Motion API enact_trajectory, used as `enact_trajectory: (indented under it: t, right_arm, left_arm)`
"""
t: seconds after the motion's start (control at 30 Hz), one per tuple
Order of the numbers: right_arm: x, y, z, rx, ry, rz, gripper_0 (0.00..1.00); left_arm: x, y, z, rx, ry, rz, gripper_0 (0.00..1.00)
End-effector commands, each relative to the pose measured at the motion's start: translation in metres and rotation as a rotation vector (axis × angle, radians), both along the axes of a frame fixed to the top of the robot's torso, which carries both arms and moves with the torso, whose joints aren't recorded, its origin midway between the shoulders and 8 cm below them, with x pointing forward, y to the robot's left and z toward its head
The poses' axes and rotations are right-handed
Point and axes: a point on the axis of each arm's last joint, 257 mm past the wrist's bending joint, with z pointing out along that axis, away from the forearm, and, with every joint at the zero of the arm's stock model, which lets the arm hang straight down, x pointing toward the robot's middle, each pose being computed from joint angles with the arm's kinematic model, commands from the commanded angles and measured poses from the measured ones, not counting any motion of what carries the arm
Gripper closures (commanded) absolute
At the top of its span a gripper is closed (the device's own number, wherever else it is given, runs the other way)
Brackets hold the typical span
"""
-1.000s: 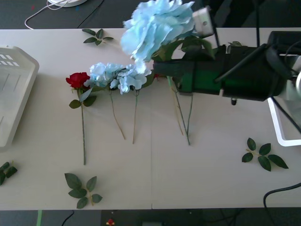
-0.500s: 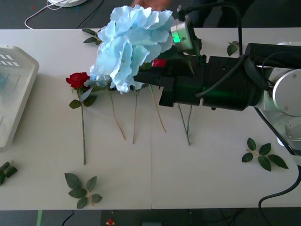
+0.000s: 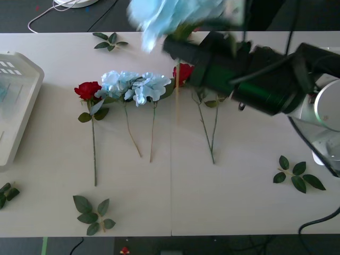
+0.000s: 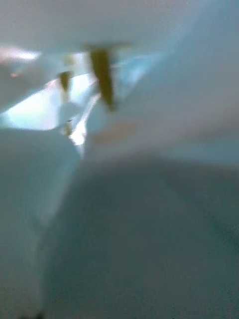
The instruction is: Place the red flowers into the right box and the blue flowers into the left box. If a person shows an open palm, hand one flower to the person first, then continue sorting.
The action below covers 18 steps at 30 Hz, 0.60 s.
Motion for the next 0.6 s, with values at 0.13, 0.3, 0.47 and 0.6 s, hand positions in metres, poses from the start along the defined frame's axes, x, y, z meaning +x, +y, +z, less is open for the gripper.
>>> enact_trajectory:
  t: [0.13,0.3,0.47,0.6]
  right_arm:
    - [0.05,-0.053,0.04,-0.022,-0.202,-0.242,1.0]
    - [0.1,-0.095,0.052,-0.027,-0.24,-0.387,1.0]
    - [0.149,-0.127,0.061,-0.028,-0.246,-0.504,1.0]
    - [0.185,-0.148,0.072,-0.025,-0.25,-0.585,1.0]
  left_arm:
    - [0.011,-0.012,0.022,0.001,-0.042,-0.022,0.0]
    - [0.011,-0.012,0.022,0.005,-0.04,-0.02,0.0]
    - [0.011,-0.012,0.022,0.005,-0.04,-0.02,0.0]
    - [0.011,-0.012,0.022,0.005,-0.04,-0.02,0.0]
